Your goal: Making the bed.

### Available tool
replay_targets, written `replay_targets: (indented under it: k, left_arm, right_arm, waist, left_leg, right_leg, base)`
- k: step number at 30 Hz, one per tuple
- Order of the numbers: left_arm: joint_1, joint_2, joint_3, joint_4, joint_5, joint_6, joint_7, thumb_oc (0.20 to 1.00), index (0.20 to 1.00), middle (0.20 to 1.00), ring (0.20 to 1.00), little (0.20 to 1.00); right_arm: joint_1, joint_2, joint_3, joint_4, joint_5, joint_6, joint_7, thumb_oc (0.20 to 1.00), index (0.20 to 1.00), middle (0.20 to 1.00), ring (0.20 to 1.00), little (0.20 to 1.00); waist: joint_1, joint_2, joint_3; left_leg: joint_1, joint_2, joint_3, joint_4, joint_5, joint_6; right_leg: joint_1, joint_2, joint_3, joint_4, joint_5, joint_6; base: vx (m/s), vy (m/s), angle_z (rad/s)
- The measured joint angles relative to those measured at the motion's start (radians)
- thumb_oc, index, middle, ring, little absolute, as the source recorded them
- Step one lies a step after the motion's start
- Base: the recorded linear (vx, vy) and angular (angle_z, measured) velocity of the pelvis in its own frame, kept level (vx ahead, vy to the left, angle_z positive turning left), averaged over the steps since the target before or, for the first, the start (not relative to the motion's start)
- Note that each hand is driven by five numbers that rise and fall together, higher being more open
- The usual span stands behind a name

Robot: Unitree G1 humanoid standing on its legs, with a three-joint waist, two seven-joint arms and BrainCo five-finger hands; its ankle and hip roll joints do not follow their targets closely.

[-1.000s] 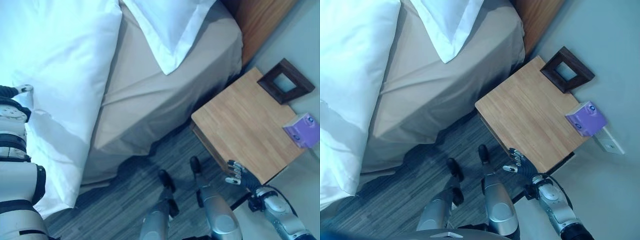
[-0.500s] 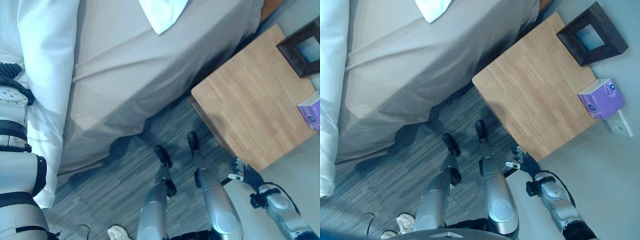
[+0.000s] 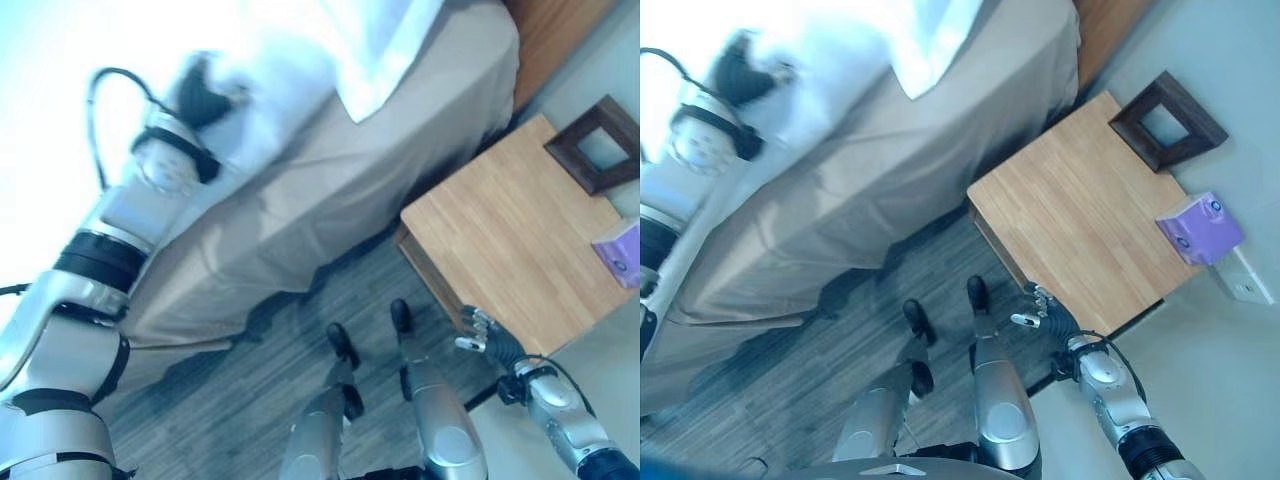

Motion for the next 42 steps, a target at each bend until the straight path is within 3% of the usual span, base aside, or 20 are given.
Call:
replay_targets:
  k: [1,4,12,13,17,21,27,29,30,32,33,34,35,36,37,38,39,41,42]
  left_arm:
    - [0.064,-0.032,-0.007,-0.061,0.000,-0.001,-0.029,0.200,0.200,0.200,0.200,0.200]
    - [0.142,-0.076,-0.014,-0.091,-0.041,-0.001,-0.070,0.200,0.200,0.200,0.200,0.200]
    - [0.386,-0.124,0.058,-0.068,-0.120,0.025,-0.164,0.200,0.200,0.200,0.200,0.200]
    - [0.434,-0.136,0.075,-0.063,-0.121,0.042,-0.181,1.000,1.000,1.000,1.000,1.000]
    - [0.444,-0.115,0.043,-0.094,-0.230,0.043,-0.287,1.000,1.000,1.000,1.000,1.000]
    - [0.439,-0.101,-0.064,-0.348,-0.385,0.024,-0.449,1.000,1.000,1.000,1.000,1.000]
    - [0.411,-0.061,-0.072,-0.550,-0.520,-0.009,-0.503,1.000,1.000,1.000,1.000,1.000]
    - [0.402,-0.001,-0.049,-0.648,-0.598,-0.021,-0.535,1.000,1.000,1.000,1.000,1.000]
    - [0.403,0.001,-0.036,-0.660,-0.617,-0.031,-0.540,1.000,1.000,1.000,1.000,1.000]
    - [0.492,-0.045,0.098,-0.665,-0.668,-0.051,-0.543,1.000,1.000,1.000,1.000,1.000]
    - [0.525,-0.062,0.134,-0.657,-0.687,-0.068,-0.533,1.000,1.000,1.000,1.000,1.000]
    - [0.582,-0.087,0.183,-0.648,-0.699,-0.074,-0.533,1.000,1.000,1.000,1.000,1.000]
    - [0.668,-0.162,0.300,-0.632,-0.703,-0.079,-0.529,1.000,1.000,1.000,1.000,1.000]
    - [0.736,-0.238,0.374,-0.597,-0.710,-0.086,-0.514,1.000,1.000,1.000,1.000,1.000]
    - [0.839,-0.409,0.538,-0.529,-0.733,-0.112,-0.485,1.000,1.000,1.000,1.000,1.000]
    - [0.904,-0.549,0.624,-0.476,-0.765,-0.142,-0.440,1.000,1.000,1.000,1.000,1.000]
    - [0.963,-0.579,0.644,-0.419,-0.788,-0.151,-0.390,1.000,1.000,1.000,1.000,1.000]
    - [1.000,-0.474,0.550,-0.412,-0.785,-0.136,-0.366,1.000,1.000,1.000,1.000,1.000]
    - [1.012,-0.473,0.520,-0.407,-0.785,-0.137,-0.347,1.000,1.000,1.000,1.000,1.000]
  right_arm:
    - [0.006,0.000,0.001,-0.002,-0.017,0.001,0.002,1.000,1.000,1.000,1.000,1.000]
    - [0.020,0.000,-0.011,-0.014,-0.052,0.006,0.003,1.000,1.000,1.000,1.000,1.000]
    - [0.100,0.000,-0.059,-0.011,-0.096,0.021,0.013,1.000,1.000,1.000,1.000,1.000]
    - [0.106,-0.001,-0.060,-0.012,-0.102,0.022,0.022,1.000,1.000,1.000,1.000,1.000]
    - [0.111,-0.001,-0.059,-0.011,-0.122,0.032,0.040,1.000,1.000,1.000,1.000,1.000]
    - [0.104,-0.006,-0.057,-0.009,-0.121,0.037,0.051,1.000,1.000,1.000,1.000,1.000]
    - [0.118,-0.011,-0.059,0.006,-0.120,0.037,0.063,1.000,1.000,1.000,1.000,1.000]
    - [0.145,-0.012,-0.064,0.031,-0.119,0.036,0.073,1.000,1.000,1.000,1.000,1.000]
    - [0.159,-0.013,-0.067,0.031,-0.119,0.035,0.073,1.000,1.000,1.000,1.000,1.000]
    - [0.168,-0.008,-0.076,0.033,-0.106,0.035,0.078,1.000,1.000,1.000,1.000,1.000]
    - [0.173,-0.009,-0.077,0.033,-0.085,0.035,0.078,0.545,0.545,0.545,0.545,0.545]
    - [0.176,-0.006,-0.085,0.031,-0.076,0.036,0.079,0.357,0.357,0.357,0.357,0.357]
    - [0.184,0.003,-0.112,0.015,-0.060,0.035,0.078,0.200,0.200,0.200,0.200,0.200]
    - [0.184,0.004,-0.131,0.006,-0.038,0.032,0.074,0.200,0.200,0.200,0.200,0.200]
    - [0.183,0.001,-0.188,-0.069,-0.007,0.056,0.055,0.200,0.200,0.200,0.200,0.200]
    - [0.156,0.002,-0.237,-0.122,0.019,0.042,0.036,0.200,0.200,0.200,0.200,0.200]
    - [0.087,0.001,-0.278,-0.134,0.050,0.018,0.006,0.200,0.200,0.200,0.200,0.200]
    - [-0.111,-0.010,-0.328,-0.125,0.099,-0.021,-0.044,0.200,0.200,0.200,0.200,0.200]
    - [-0.254,-0.008,-0.287,-0.122,0.137,0.001,-0.077,0.200,0.200,0.200,0.200,0.200]
  waist:
    - [0.001,0.020,-0.015]
    - [0.001,0.040,-0.039]
    - [-0.049,0.049,-0.086]
    - [-0.054,0.044,-0.097]
    - [-0.054,0.049,-0.112]
    - [-0.054,0.053,-0.129]
    - [-0.051,0.077,-0.178]
    - [-0.045,0.090,-0.212]
    - [-0.046,0.094,-0.223]
    - [-0.040,0.102,-0.237]
    - [-0.036,0.099,-0.243]
    - [-0.028,0.101,-0.252]
    - [-0.026,0.106,-0.264]
    - [-0.017,0.101,-0.271]
    - [0.001,0.101,-0.277]
    - [0.004,0.098,-0.281]
    - [0.012,0.085,-0.296]
    - [0.064,0.049,-0.307]
    - [0.080,0.043,-0.313]
  left_leg:
    - [0.023,-0.006,-0.004,0.000,-0.007,0.006]
    - [0.042,-0.014,-0.003,0.000,-0.020,0.011]
    - [0.088,-0.025,0.010,-0.001,-0.031,0.033]
    - [0.100,-0.026,0.023,-0.001,-0.031,0.033]
    - [0.116,-0.023,0.023,-0.001,-0.031,0.032]
    - [0.137,-0.018,0.018,-0.006,-0.044,0.020]
    - [0.150,-0.013,-0.002,-0.007,-0.064,0.017]
    - [0.153,-0.011,-0.016,-0.007,-0.065,0.017]
    - [0.155,-0.010,-0.020,-0.007,-0.065,0.017]
    - [0.168,-0.008,-0.028,-0.007,-0.065,0.017]
    - [0.165,-0.007,-0.030,-0.007,-0.065,0.017]
    - [0.164,-0.004,-0.032,-0.007,-0.065,0.017]
    - [0.168,-0.002,-0.030,-0.007,-0.065,0.017]
    - [0.165,0.001,-0.034,-0.007,-0.065,0.017]
    - [0.172,0.006,-0.036,-0.007,-0.066,0.016]
    - [0.183,0.008,-0.035,-0.007,-0.068,0.016]
    - [0.188,0.012,-0.038,-0.006,-0.068,0.016]
    - [0.169,0.019,-0.050,-0.006,-0.066,0.018]
    - [0.170,0.018,-0.058,-0.006,-0.062,0.023]
  right_leg:
    - [0.025,-0.006,-0.004,-0.001,-0.006,0.008]
    - [0.044,-0.013,-0.001,-0.002,-0.016,0.020]
    - [0.099,-0.021,0.021,-0.042,-0.011,0.029]
    - [0.112,-0.021,0.034,-0.057,-0.009,0.030]
    - [0.126,-0.018,0.043,-0.059,-0.010,0.030]
    - [0.147,-0.014,0.042,-0.059,-0.011,0.030]
    - [0.165,-0.009,0.036,-0.059,-0.018,0.032]
    - [0.178,-0.008,0.019,-0.059,-0.024,0.025]
    - [0.179,-0.007,0.017,-0.059,-0.026,0.024]
    - [0.196,-0.005,0.010,-0.059,-0.030,0.022]
    - [0.197,-0.003,0.009,-0.059,-0.031,0.022]
    - [0.197,-0.001,0.008,-0.059,-0.032,0.023]
    - [0.197,0.002,0.011,-0.059,-0.034,0.020]
    - [0.202,0.005,0.005,-0.058,-0.036,0.018]
    - [0.204,0.010,0.007,-0.056,-0.042,0.018]
    - [0.217,0.012,0.007,-0.059,-0.043,0.017]
    - [0.220,0.015,0.001,-0.059,-0.048,0.012]
    - [0.211,0.019,-0.026,-0.049,-0.050,0.009]
    - [0.212,0.024,-0.017,-0.048,-0.044,0.014]
  base:
    - [0.04,0.052,0.11]
    - [0.02,0.028,0.02]
    - [0.02,0.052,-0.09]
    - [0.02,0.030,-0.23]
    - [0.03,0.009,-0.10]
    - [0.04,-0.023,0.00]
    - [0.03,-0.027,0.05]
    - [0.03,-0.031,0.18]
    - [0.01,-0.028,0.13]
    - [0.01,-0.041,0.07]
    - [0.02,-0.040,0.02]
    - [0.03,-0.043,-0.04]
    - [0.04,-0.025,0.01]
    - [0.05,-0.032,-0.02]
    - [0.00,0.000,0.00]
    - [0.00,0.000,0.00]
    - [0.01,-0.022,0.17]
    - [-0.04,-0.036,0.24]
    - [-0.05,-0.027,-0.04]
